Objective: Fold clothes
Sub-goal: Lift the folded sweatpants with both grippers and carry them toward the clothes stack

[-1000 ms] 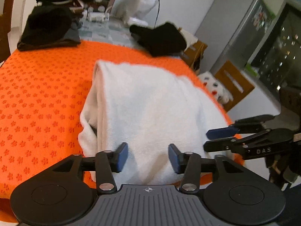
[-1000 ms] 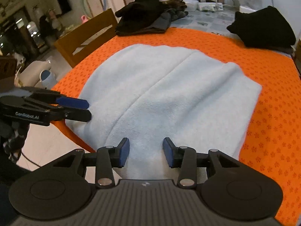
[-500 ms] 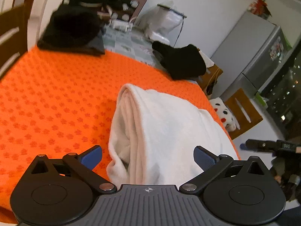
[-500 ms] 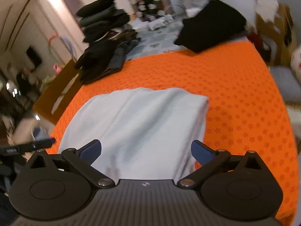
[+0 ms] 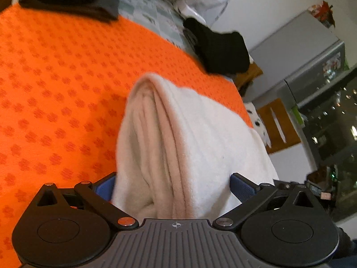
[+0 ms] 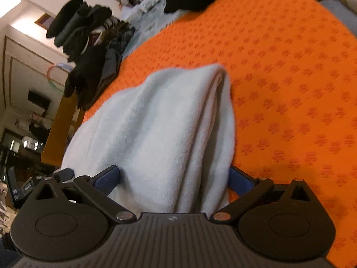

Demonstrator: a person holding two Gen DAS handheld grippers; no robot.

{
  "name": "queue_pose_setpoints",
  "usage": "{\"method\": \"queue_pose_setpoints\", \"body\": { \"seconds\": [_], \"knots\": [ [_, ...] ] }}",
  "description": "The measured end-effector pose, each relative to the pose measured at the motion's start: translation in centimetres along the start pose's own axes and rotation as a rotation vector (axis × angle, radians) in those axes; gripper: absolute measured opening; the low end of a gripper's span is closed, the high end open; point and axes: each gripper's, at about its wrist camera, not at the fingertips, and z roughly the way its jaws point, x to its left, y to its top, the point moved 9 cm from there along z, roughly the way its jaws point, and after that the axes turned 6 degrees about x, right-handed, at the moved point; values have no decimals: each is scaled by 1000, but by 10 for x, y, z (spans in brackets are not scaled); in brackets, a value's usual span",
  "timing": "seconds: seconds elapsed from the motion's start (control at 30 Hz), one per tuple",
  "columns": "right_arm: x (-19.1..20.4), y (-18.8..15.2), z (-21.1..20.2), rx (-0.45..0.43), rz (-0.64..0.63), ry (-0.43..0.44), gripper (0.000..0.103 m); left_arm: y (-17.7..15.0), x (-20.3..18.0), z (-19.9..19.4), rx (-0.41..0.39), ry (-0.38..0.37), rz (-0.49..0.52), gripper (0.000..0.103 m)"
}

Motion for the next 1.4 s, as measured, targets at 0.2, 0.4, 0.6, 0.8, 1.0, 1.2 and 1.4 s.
{"method": "queue_pose_setpoints", "body": {
  "seconds": [0.2,0.4,0.6,0.8,1.0,1.2,1.4],
  "knots": [
    [12,-4,4,5,-42,27,103,-11,-4,10,50,-55,-39,103],
    [29,-2,9,-7,5,0,81,-9,-24,8,80,-128,-19,85],
    [66,15,-14,-78,48,34,58,9,-63,-20,43,-188,84,71],
    [121,62,-46,-177,-9,61,58,60,-96,-52,-53,-241,162,71],
    [169,143,-69,-281,-94,98,58,142,-117,-78,-186,-251,210,71],
    [199,245,-64,-328,-163,123,58,224,-117,-79,-276,-222,201,68],
    [200,348,-25,-317,-191,146,58,313,-96,-50,-314,-157,172,66]
  ]
}}
